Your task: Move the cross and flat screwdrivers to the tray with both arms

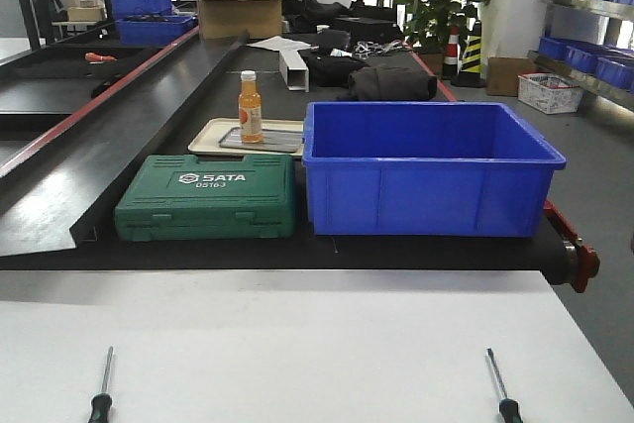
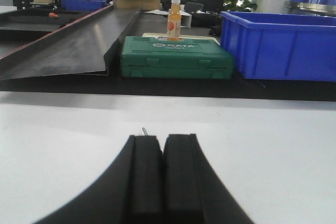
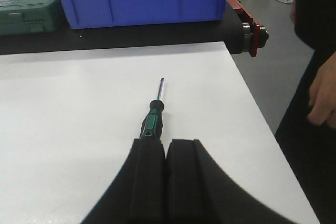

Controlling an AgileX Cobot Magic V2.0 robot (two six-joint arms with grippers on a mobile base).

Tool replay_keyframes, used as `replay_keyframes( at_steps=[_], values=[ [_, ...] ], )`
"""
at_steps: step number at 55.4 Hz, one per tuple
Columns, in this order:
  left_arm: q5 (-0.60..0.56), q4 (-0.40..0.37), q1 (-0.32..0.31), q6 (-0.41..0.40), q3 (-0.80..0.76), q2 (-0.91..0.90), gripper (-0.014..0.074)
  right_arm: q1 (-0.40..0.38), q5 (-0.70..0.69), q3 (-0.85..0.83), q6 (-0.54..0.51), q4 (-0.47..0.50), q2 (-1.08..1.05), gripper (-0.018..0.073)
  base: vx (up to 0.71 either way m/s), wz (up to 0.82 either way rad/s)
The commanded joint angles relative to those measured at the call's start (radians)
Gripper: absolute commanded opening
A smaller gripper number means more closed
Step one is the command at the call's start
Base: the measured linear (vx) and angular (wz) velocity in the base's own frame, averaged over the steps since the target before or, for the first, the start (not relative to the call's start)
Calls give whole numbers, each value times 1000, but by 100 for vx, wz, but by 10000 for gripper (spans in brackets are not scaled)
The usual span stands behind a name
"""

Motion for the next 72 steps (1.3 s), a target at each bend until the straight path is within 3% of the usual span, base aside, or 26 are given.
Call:
replay_keyframes(
  at_steps=[1, 48, 58, 66, 72],
  values=[
    [-91, -1, -4, -10, -24, 0, -6, -5, -80, 8, -9, -12, -6, -8, 0, 0],
    [-95, -1, -4, -10, -26, 0, -6, -5, -91, 8, -23, -13, -6, -8, 0, 0],
    [-160, -1, -4, -10, -26, 0, -6, -5, -181, 8, -23, -13, -6, -8, 0, 0],
    [-243, -2, -4, -11, -49, 0, -6, -5, -418, 2, -23, -13, -6, -8, 0, 0],
    [-229, -2, -4, -33, -113, 10, -2, -5, -466, -51, -23, -13, 3, -8, 0, 0]
  ],
)
